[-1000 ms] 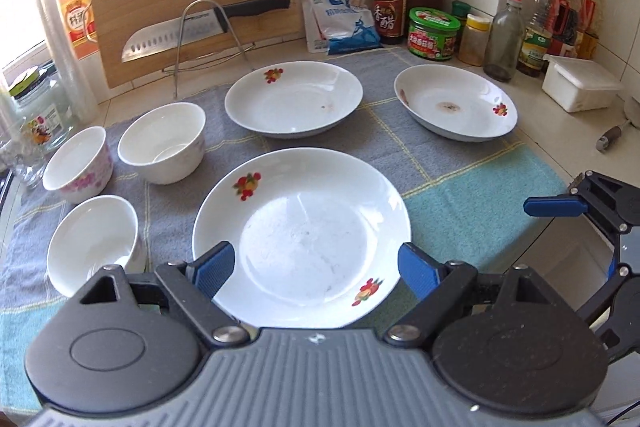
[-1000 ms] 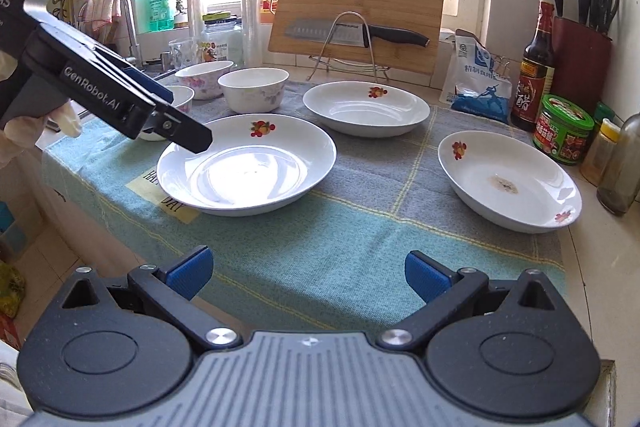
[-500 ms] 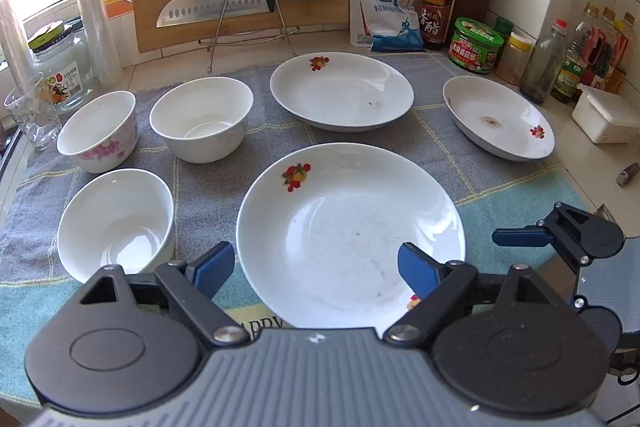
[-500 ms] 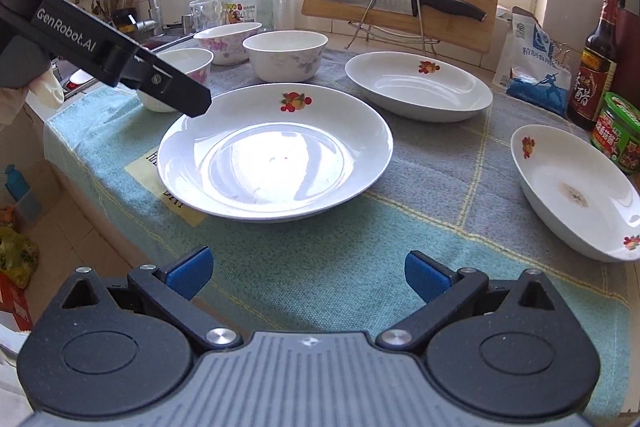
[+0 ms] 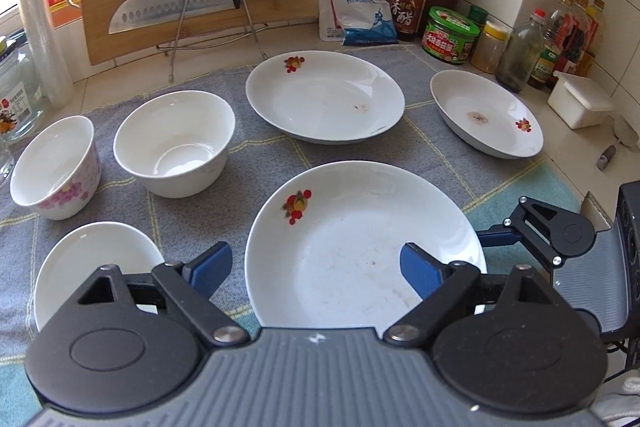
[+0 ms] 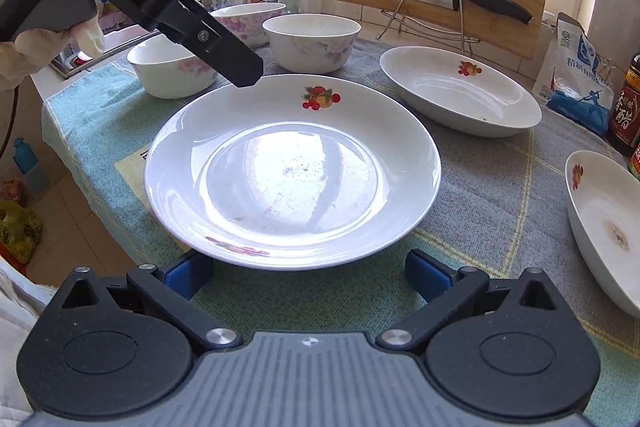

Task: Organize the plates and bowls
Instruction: 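Move the left gripper to the rim of the large flower plate, then grasp the large flower plate's rim with the left gripper and lift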

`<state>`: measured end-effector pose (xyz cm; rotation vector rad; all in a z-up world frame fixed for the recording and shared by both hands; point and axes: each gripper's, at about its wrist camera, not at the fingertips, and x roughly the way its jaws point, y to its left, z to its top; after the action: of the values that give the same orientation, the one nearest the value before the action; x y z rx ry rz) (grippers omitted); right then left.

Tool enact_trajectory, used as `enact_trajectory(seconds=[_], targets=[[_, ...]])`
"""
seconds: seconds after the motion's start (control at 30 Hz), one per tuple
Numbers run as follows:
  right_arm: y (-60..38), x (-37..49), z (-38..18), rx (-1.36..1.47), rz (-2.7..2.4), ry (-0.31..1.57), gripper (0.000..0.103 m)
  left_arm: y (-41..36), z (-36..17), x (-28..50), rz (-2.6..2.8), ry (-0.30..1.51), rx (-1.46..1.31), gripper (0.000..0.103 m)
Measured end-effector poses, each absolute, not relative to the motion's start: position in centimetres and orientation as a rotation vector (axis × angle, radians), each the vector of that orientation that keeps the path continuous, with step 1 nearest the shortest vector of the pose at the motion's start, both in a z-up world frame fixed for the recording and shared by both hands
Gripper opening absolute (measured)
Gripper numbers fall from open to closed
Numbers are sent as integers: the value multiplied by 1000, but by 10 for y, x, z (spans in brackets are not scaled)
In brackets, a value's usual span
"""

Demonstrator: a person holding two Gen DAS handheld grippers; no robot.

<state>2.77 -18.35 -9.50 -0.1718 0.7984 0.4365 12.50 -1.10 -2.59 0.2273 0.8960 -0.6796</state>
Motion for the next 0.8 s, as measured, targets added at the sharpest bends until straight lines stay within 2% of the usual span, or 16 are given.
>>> enact_trajectory(seconds=[0.23, 0.8], targets=[[-187, 22, -99, -163, 445, 744, 103, -13, -35, 150, -813, 960, 170, 94], [-187, 22, -101, -176, 482, 706, 103, -38, -65, 185, -793, 1141, 284, 94]])
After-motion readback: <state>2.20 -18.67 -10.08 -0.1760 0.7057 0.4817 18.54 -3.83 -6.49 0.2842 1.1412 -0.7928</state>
